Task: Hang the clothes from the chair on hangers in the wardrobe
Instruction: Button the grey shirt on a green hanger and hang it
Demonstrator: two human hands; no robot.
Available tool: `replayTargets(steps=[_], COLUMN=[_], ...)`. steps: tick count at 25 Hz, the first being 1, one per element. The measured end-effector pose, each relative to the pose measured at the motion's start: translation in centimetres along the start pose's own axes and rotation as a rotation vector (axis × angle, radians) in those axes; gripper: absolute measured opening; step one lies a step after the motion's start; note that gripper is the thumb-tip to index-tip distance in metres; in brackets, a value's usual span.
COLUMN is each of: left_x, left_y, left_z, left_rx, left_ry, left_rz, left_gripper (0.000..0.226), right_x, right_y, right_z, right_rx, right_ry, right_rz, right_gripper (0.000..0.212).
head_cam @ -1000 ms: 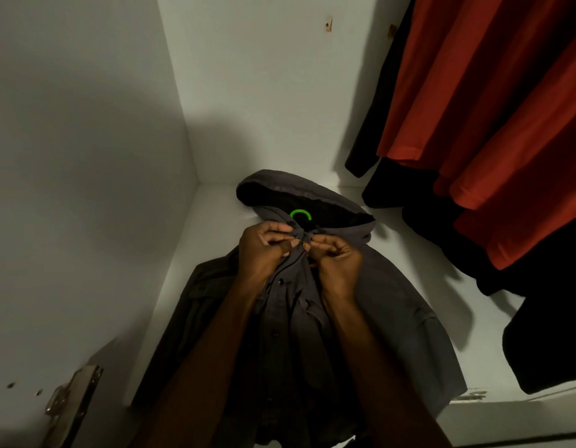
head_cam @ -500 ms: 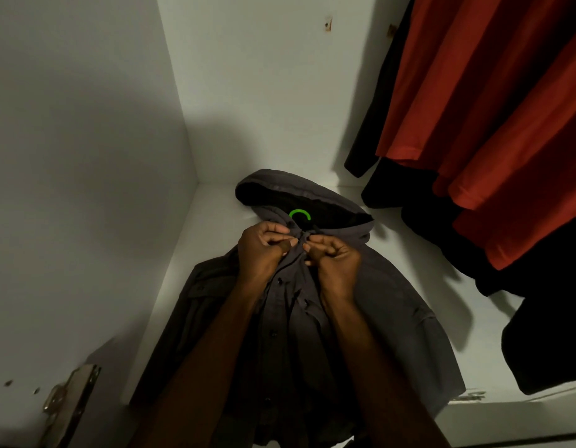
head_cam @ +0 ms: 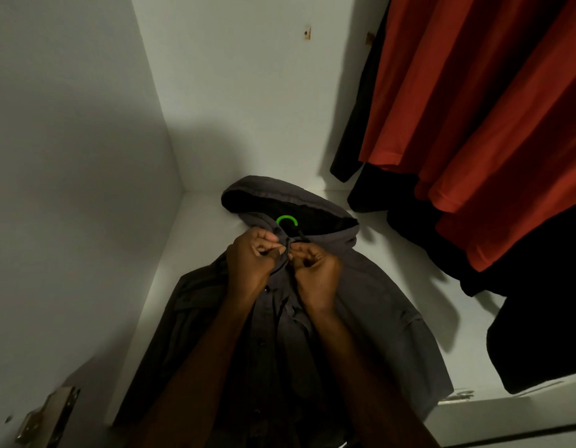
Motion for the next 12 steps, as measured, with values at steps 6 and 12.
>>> replayTargets(steps=[6, 12], left_x=[-0.2, -0.3], left_y=[0.0, 0.5], left_z=[0.2, 1.1], left_rx=[-0.053, -0.087], left_ry=[0.026, 0.034], left_rz=[-0.064, -0.059], left_gripper=[0.023, 0.026], right_x=[0.5, -1.5], right_y=[0.3, 0.5], right_z=[0.4, 1.7], right_rx=[-0.021, -0.015], right_ry=[0.094, 0.128], right_rz=[-0.028, -0.065], right_gripper=[0.021, 0.026])
Point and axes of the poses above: each hand's wrist, its own y-axis away from the middle knuckle, its own z-axis out of the palm, x = y × z, the point moved 5 cm from there along -y, towards the middle knuckle, and after that the axes turned 2 degrees about z, right-handed, at the moved point
